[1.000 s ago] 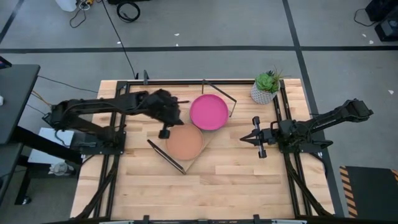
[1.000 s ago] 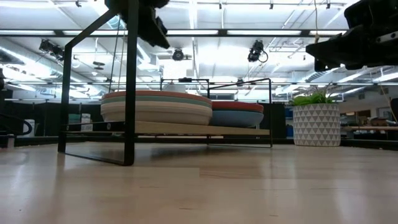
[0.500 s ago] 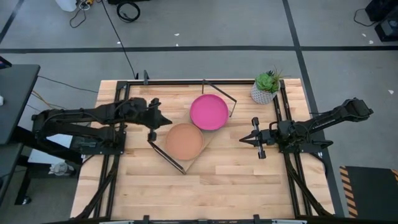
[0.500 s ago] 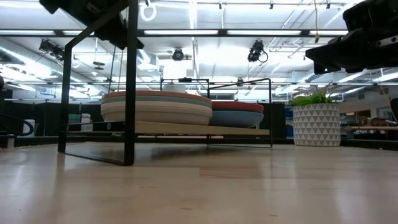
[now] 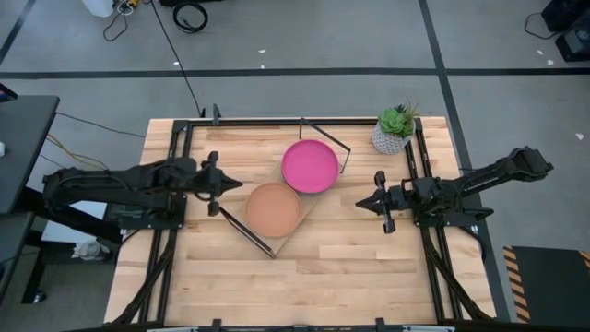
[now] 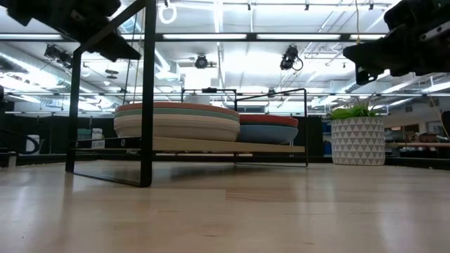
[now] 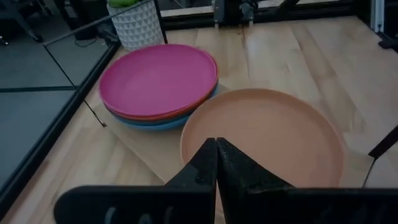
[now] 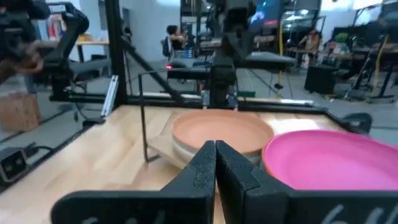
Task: Place and stack plates onto a shelf
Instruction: Return to Home Position
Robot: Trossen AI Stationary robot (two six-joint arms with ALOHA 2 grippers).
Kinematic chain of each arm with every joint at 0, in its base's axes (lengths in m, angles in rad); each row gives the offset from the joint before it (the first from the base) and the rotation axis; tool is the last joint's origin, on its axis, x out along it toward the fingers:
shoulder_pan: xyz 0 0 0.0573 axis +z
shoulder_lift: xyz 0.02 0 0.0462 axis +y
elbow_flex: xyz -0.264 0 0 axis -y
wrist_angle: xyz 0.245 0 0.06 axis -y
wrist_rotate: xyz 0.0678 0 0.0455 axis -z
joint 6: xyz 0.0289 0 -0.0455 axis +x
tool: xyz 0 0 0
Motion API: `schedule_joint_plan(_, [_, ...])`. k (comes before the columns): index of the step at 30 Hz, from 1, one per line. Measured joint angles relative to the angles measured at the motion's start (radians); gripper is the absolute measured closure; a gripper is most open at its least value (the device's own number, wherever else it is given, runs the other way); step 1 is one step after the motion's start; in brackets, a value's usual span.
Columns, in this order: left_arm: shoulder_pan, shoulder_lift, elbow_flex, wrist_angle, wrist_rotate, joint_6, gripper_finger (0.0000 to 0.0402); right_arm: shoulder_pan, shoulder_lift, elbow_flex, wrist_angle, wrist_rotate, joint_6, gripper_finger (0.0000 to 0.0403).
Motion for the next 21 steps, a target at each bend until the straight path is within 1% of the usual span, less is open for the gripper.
schedule_joint_plan(4, [-0.039,-0.072,-0.039,0.002,-0.052,-0.019,0.0393,0.0,-0.043,0.0,-0.054,0.007,-0.027,0.0385])
schedule_joint_plan(11, [-0.096,-0.197,-0.113,-0.006,-0.133,-0.052,0.0393,0.0,-0.144,0.0,-0.222,0.008,0.029,0.0385])
schedule_joint_plan(14, [-0.115,-0.245,-0.138,-0.008,-0.155,-0.065,0.0393,0.0,-0.204,0.024,-0.368,0.008,0.062,0.0385])
schedule_joint_plan(18, [-0.135,-0.294,-0.158,-0.013,-0.175,-0.074,0.0393,0.0,-0.284,0.089,-0.581,0.008,0.111,0.0385])
schedule_joint_plan(21, [-0.148,-0.319,-0.175,-0.013,-0.187,-0.077,0.0393,0.0,-0.333,0.11,-0.644,0.004,0.12,0.0385])
